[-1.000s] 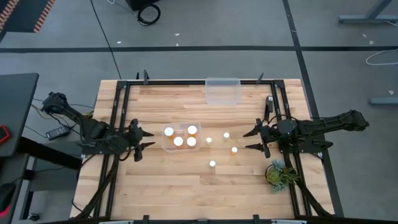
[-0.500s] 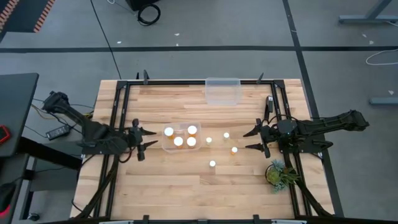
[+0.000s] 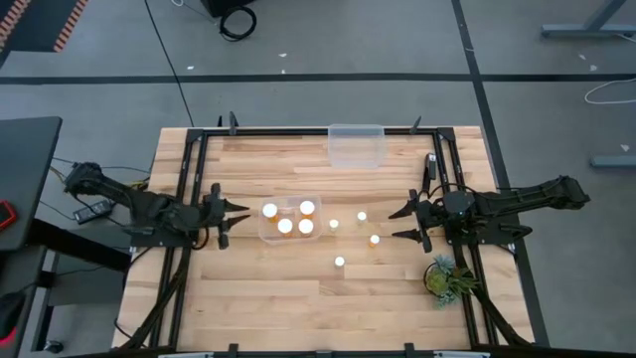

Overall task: Pick and place medicine bottles into bin by pill shape (circle, oval)
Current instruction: Put the top small yellow pill bottle into the top transparent bin

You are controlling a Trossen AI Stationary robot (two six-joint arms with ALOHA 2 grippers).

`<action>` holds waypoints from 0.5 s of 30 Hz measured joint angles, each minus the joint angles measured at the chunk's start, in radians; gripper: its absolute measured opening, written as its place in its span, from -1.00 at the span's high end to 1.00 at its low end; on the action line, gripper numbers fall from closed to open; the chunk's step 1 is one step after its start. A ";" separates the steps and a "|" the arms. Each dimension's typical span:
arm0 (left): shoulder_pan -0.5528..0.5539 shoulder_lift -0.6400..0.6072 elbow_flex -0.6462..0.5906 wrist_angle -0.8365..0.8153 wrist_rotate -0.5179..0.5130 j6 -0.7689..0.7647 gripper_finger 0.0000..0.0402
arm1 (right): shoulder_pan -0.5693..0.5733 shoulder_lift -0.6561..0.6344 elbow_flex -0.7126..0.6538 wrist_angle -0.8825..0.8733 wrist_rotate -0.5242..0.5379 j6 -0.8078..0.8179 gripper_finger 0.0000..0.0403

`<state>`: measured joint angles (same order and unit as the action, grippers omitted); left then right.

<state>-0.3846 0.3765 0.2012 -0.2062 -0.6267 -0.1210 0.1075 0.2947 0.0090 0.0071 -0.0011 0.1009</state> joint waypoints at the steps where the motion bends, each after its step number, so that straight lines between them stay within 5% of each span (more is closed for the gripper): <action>1: 0.007 -0.017 0.000 -0.002 0.017 0.009 0.60 | 0.000 0.000 0.000 0.000 0.000 0.000 -0.28; 10: 0.063 -0.174 0.000 -0.041 0.160 0.084 0.95 | 0.000 0.000 0.000 0.000 0.000 0.000 -0.28; 15: 0.089 -0.244 -0.035 0.003 0.237 0.091 0.96 | 0.000 0.000 0.000 0.000 0.000 0.000 -0.28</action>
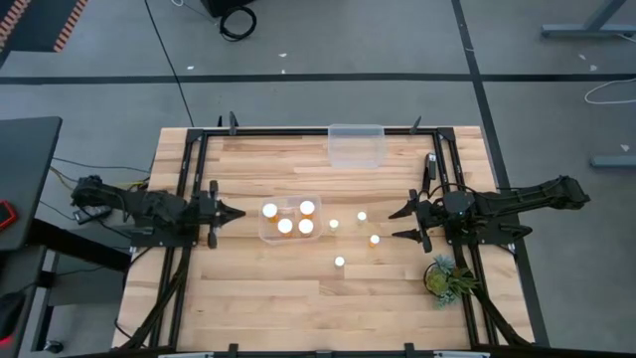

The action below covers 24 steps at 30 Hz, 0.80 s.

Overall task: Pick and place medicine bottles into bin by pill shape (circle, oval)
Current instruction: Put the top small yellow pill bottle into the top transparent bin

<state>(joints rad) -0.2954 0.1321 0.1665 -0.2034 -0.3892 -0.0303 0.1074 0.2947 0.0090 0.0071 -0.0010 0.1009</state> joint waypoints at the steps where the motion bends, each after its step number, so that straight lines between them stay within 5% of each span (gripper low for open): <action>1: 0.004 -0.011 -0.022 0.019 0.016 0.000 0.95 | 0.000 0.000 0.000 0.000 0.000 0.000 -0.28; 9: 0.052 -0.065 -0.102 0.108 0.111 0.016 0.97 | 0.000 0.000 0.000 0.000 0.000 0.000 -0.28; 17: 0.129 -0.109 -0.102 0.165 0.419 -0.017 0.98 | 0.000 0.000 0.000 0.000 0.000 0.000 -0.28; 24: 0.142 -0.108 -0.149 0.214 0.452 -0.024 0.98 | 0.000 0.000 0.000 0.000 0.000 0.000 -0.28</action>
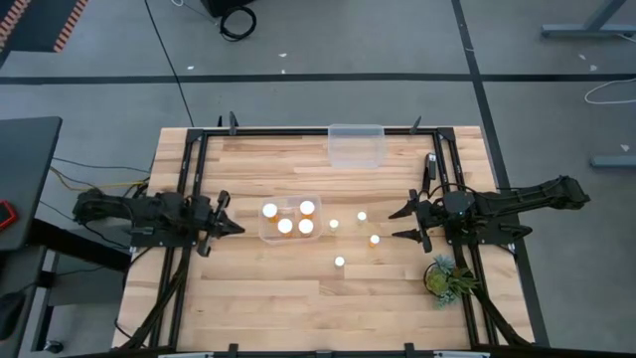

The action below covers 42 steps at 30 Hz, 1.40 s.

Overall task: Pick and place medicine bottles into bin by pill shape (circle, oval)
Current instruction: Put the top small yellow pill bottle into the top transparent bin

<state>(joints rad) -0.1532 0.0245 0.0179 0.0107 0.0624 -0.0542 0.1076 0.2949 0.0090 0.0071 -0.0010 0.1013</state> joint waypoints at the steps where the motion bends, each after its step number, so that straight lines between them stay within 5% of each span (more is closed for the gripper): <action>1: 0.000 0.003 -0.008 0.013 -0.008 0.000 0.98 | 0.000 0.000 0.000 0.000 0.000 0.000 -0.28; 10: 0.000 0.027 -0.008 0.005 -0.089 0.207 0.98 | 0.000 0.000 0.000 0.000 0.000 0.000 -0.28; 20: 0.000 0.028 -0.010 0.019 -0.116 0.543 0.75 | 0.000 0.000 0.000 0.000 0.000 0.000 -0.28; 42: 0.000 0.028 -0.010 0.039 -0.119 0.556 0.73 | 0.000 0.000 0.000 0.000 0.000 0.000 -0.28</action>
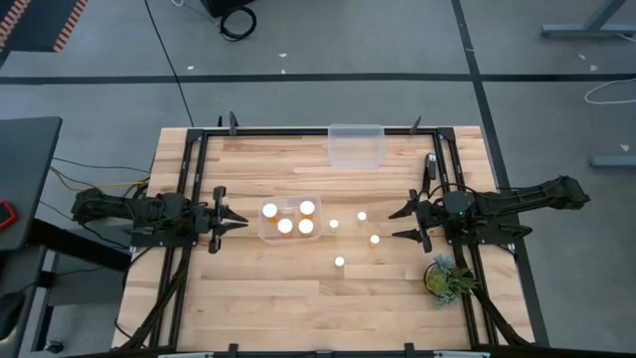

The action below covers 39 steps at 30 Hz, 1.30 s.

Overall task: Pick and place medicine bottles into bin by pill shape (circle, oval)
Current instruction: Put the top small yellow pill bottle into the top transparent bin

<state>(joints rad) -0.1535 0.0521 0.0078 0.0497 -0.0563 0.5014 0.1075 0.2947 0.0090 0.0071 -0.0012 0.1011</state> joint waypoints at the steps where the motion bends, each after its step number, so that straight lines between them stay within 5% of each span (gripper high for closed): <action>1: 0.000 0.000 0.000 0.000 0.000 0.000 0.73 | 0.000 0.000 0.000 0.000 0.000 0.000 -0.28; 39: 0.000 0.000 0.000 0.001 0.001 0.000 0.72 | 0.000 0.000 0.000 0.000 0.000 0.000 -0.28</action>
<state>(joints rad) -0.1535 0.0521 0.0078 0.0505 -0.0553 0.5011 0.1074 0.2947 0.0090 0.0068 -0.0010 0.1009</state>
